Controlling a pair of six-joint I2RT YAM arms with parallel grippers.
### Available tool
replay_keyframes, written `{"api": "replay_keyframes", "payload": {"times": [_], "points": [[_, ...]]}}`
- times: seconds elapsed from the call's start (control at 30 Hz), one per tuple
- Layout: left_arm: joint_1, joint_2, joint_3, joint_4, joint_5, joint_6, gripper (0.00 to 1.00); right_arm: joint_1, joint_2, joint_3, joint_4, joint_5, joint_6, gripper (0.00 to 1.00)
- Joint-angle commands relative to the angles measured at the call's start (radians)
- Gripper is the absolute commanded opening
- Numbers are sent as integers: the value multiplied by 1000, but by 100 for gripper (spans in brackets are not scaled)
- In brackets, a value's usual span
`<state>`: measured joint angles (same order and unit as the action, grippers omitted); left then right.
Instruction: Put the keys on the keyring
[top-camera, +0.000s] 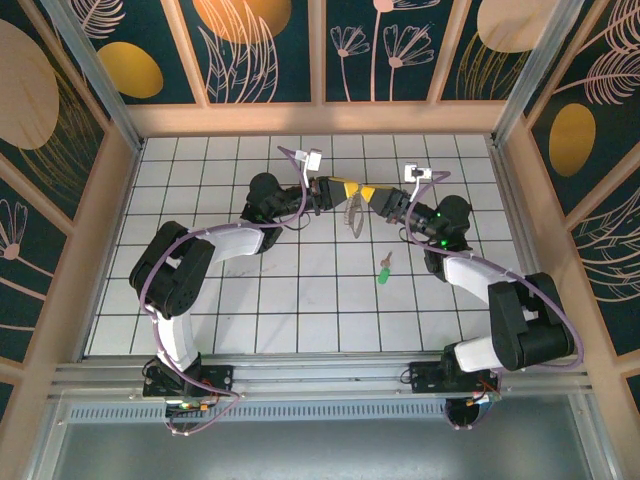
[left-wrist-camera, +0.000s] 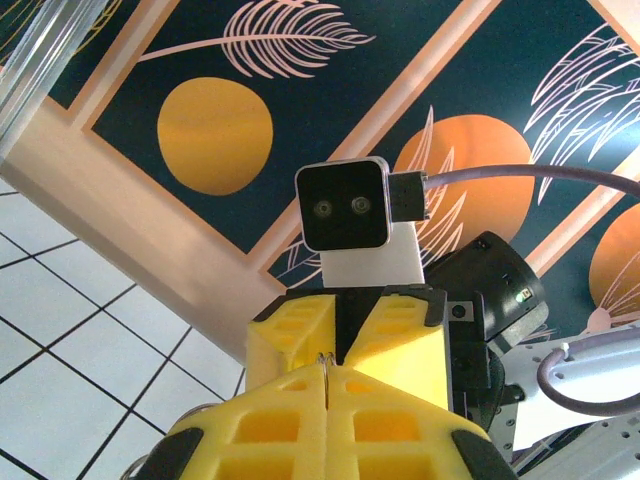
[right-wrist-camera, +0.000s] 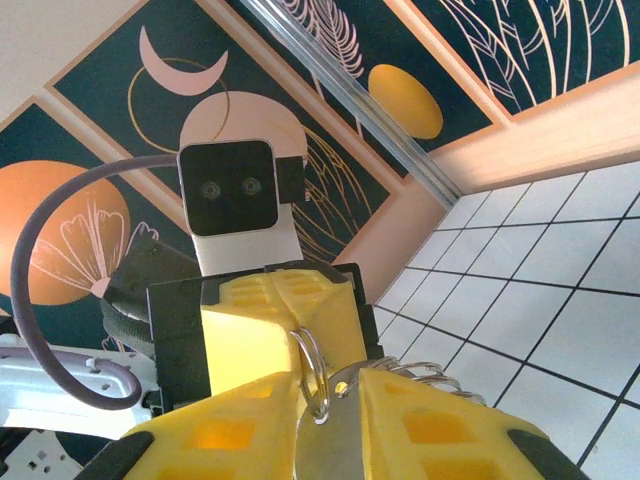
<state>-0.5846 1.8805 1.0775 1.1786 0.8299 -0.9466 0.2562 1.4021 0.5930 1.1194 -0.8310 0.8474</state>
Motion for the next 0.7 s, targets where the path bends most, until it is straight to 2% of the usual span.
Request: {"api": "replay_keyframes", "payload": {"times": [0.0,0.17,0.67], "points": [[6,-6,2,73,0,-9,0,10,9,22,62,-6,10,23],[6,-2,-1,84,6,-16,0,16,12,33,63,-3,11,19],[6,6,-9,107,9,-31,0,18,23,51,62,4,12,19]]}}
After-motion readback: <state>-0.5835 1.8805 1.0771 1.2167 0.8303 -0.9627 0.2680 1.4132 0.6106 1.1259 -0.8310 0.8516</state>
